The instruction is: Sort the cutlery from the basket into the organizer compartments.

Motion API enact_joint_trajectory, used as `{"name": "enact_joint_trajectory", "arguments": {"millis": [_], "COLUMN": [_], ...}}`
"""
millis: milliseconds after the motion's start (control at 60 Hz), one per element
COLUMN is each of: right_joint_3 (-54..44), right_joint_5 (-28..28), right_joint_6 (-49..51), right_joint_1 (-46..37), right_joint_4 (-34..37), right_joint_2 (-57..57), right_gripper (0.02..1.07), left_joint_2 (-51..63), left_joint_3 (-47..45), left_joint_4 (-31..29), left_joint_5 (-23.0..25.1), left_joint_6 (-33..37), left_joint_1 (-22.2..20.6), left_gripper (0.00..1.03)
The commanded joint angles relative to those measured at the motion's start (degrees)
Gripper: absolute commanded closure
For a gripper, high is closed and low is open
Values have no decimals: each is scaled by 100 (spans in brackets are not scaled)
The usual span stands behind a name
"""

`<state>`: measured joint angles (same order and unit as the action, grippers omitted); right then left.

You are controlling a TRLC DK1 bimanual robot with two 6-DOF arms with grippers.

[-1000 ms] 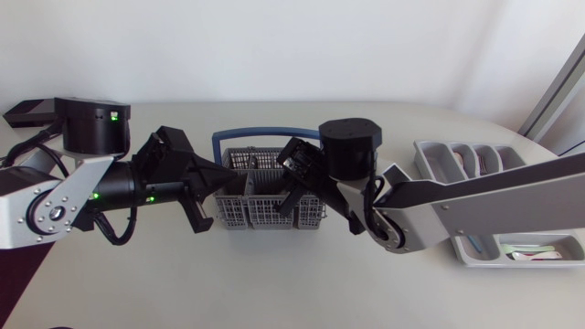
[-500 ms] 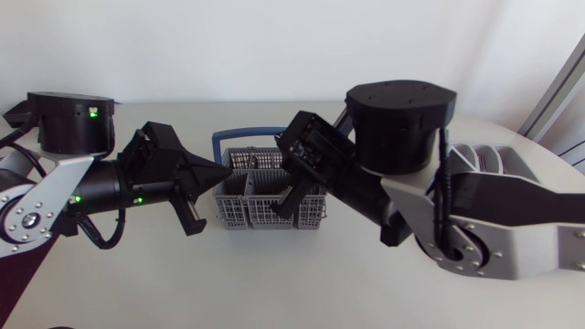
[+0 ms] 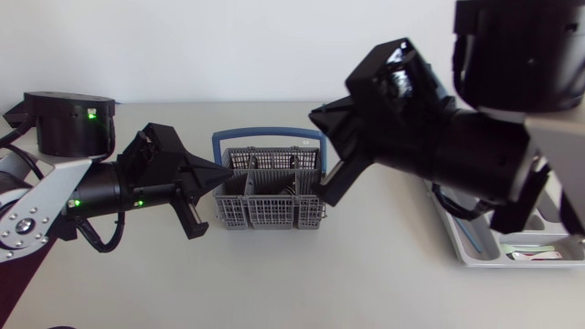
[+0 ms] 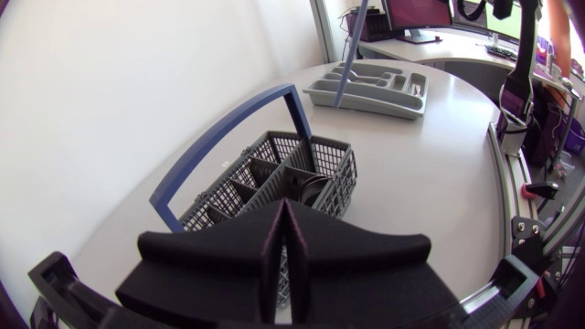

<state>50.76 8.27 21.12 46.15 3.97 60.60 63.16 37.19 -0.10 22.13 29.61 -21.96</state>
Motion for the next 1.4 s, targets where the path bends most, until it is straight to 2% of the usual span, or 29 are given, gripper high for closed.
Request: {"name": "enact_joint_trajectory", "arguments": {"millis": [0, 167, 383, 667, 1000, 1383], "right_joint_3": [136, 188, 109, 452, 971, 1234], "right_joint_5": [-194, -1012, -2005, -2743, -2814, -2796], "right_joint_6": [-372, -495, -443, 102, 586, 709], "right_joint_1": [-449, -1688, -3367, -5142, -6329, -6804], "right_joint_4": [403, 1273, 1959, 2811, 3462, 3400], "right_joint_2": [-338, -707, -892, -101, 1235, 2668], "right_gripper": [101, 101, 101, 101, 101, 101], "left_joint_2": [92, 259, 478, 689, 971, 1164], "left_joint_3": [-72, 60, 289, 763, 1203, 1475], "left_joint_4": [1, 1, -52, -447, -1124, -1458], "left_joint_5": [-25, -42, -218, -359, -359, -359], "left_joint_6": [-69, -60, -25, 247, 634, 1056], "left_joint_1": [-63, -116, -309, -529, -793, -889], "left_gripper": [100, 100, 100, 100, 100, 100]}}
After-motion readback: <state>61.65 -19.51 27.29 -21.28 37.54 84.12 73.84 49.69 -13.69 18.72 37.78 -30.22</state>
